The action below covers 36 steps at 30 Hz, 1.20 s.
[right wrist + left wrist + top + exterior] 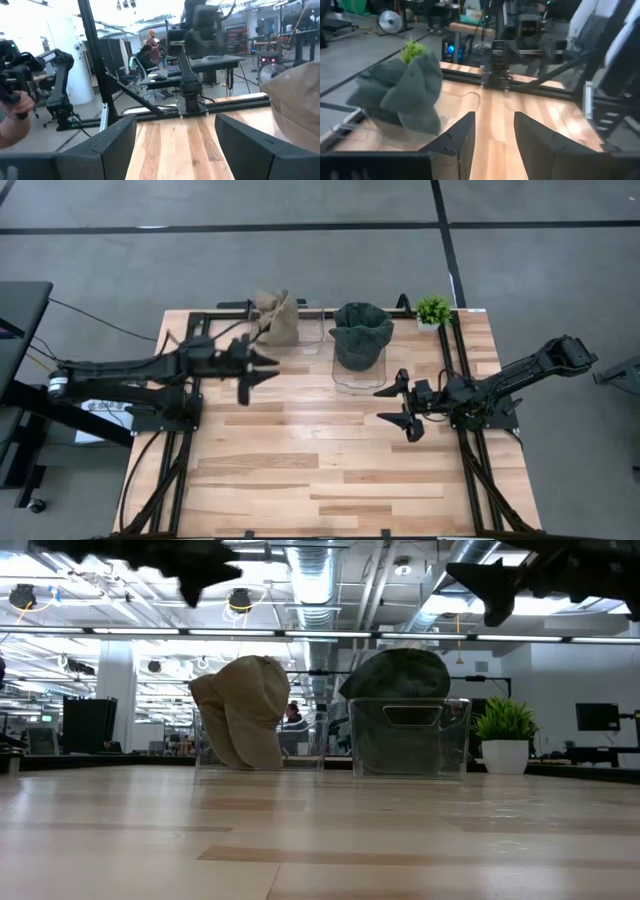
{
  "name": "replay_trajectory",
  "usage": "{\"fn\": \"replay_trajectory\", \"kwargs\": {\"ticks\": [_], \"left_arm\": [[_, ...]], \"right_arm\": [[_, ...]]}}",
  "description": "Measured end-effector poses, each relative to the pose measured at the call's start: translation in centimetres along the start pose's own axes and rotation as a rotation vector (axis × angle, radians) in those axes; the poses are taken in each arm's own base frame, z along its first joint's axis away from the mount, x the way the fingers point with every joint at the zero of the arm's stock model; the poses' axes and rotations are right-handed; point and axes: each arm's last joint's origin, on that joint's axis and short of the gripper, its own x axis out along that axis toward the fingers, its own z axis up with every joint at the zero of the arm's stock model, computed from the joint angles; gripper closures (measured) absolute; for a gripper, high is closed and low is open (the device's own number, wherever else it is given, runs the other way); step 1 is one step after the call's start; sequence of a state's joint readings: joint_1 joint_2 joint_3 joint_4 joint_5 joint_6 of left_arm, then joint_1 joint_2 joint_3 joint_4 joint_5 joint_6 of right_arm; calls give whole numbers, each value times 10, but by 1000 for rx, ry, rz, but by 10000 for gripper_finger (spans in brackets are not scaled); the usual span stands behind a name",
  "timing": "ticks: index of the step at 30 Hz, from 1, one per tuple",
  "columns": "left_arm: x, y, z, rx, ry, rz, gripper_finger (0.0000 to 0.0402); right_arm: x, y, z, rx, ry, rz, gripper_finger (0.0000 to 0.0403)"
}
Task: Pick & Place hat
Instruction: Return to home position
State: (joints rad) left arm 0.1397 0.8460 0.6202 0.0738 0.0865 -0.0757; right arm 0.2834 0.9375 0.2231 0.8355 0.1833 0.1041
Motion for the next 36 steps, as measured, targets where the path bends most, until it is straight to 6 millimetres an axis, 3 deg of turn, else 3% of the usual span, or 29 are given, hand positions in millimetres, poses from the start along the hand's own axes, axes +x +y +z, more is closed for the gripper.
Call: {"fn": "replay_trajectory", "kwargs": {"ticks": [6,15,27,32,36], "left_arm": [[-36,-12,-45,-58,-67,14,268],[-69,-15,-92,-152,-210,-30,268],[-74,-13,-130,-167,-240,-45,268],[-73,-12,-131,-169,-232,-20,268],[-73,-12,-131,-171,-229,-20,268]], "right_arm": [[-1,-6,5,140,-38,-22,143],[-19,-3,24,47,-81,130,143],[-76,-10,37,-98,-52,116,143],[-99,-15,32,-129,-12,102,143],[-101,-18,21,-138,83,82,143]]}}
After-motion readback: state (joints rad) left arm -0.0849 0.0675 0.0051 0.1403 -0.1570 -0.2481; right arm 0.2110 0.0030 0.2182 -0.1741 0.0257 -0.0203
